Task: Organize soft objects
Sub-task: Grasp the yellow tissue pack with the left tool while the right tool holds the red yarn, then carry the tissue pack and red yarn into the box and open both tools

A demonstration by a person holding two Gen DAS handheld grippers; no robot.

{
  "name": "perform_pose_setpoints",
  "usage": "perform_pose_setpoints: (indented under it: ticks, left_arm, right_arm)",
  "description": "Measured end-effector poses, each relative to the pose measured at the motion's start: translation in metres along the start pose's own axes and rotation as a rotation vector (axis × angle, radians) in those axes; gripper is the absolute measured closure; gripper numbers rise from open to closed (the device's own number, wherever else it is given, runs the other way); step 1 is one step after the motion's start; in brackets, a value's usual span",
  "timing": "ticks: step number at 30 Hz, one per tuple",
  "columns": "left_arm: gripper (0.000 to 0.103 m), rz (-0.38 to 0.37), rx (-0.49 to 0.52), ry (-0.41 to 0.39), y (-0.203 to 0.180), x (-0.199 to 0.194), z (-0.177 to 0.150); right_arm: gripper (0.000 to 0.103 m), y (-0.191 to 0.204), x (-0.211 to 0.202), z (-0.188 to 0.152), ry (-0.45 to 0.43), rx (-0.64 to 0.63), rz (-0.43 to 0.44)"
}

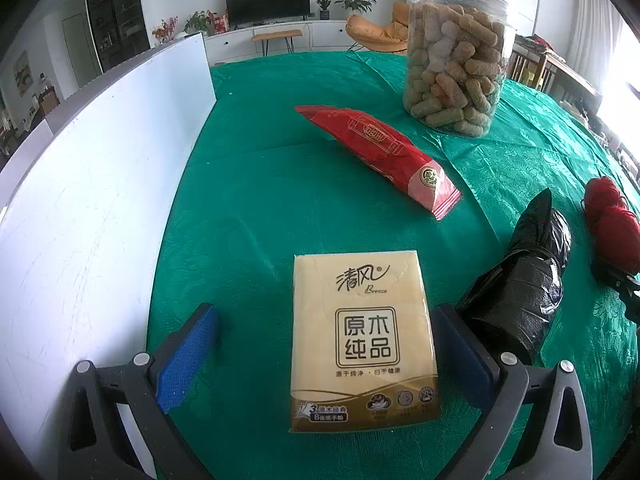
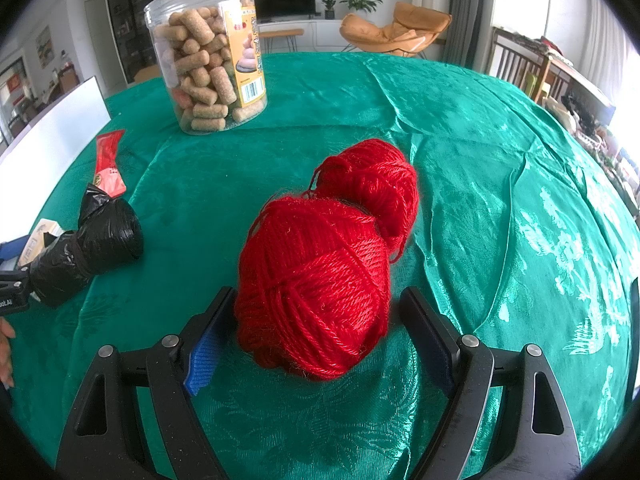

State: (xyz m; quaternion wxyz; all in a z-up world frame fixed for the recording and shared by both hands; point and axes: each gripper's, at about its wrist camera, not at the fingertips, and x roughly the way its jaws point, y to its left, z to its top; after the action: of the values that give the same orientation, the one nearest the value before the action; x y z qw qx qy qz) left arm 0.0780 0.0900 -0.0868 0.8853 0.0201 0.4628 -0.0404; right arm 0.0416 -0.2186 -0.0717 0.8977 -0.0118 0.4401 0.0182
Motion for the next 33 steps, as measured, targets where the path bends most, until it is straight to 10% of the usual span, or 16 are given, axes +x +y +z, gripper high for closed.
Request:
perform_pose_setpoints:
  ticks: [5,7,9,11,12,24,33]
  left_arm:
    - [0.001,-0.02,0.024,0.071,0.0,0.0,0.007]
    - [0.013,-0.023,0.015,0.037,0.001,-0.007,0.008]
    - [0.05,-0.051,0.018,0.023,0.0,-0.01,0.009]
    - [0.05,-0.068,0.023,0.012,-0.002,-0.012,0.008]
    - [0.051,-0.084,0.022,0.011,-0.003,-0.014,0.007]
    - [0.051,-0.269,-0.105,-0.209,0.024,-0.144,0.018]
    - [0.05,-0.015,-0.181,-0.324,0.143,-0.228,0.012]
  right_arm:
    - [0.019,-0.007,0.003,0.012,0.112,-0.016,0.068]
    - [0.019,-0.016,-0.003,0.023,0.126,0.044,0.078]
    - [0.019,-0.018,-0.005,0.032,0.122,0.067,0.087]
    - [0.027,-0.016,0.003,0.04,0.151,0.08,0.117]
    - [0.053,-0.014,0.007,0.041,0.17,0.077,0.112]
    - [0.054,0.05,-0.083,0.066,0.005,-0.02,0.218]
    - [0.054,0.22,-0.154,0.108,-0.107,-0.256,0.521]
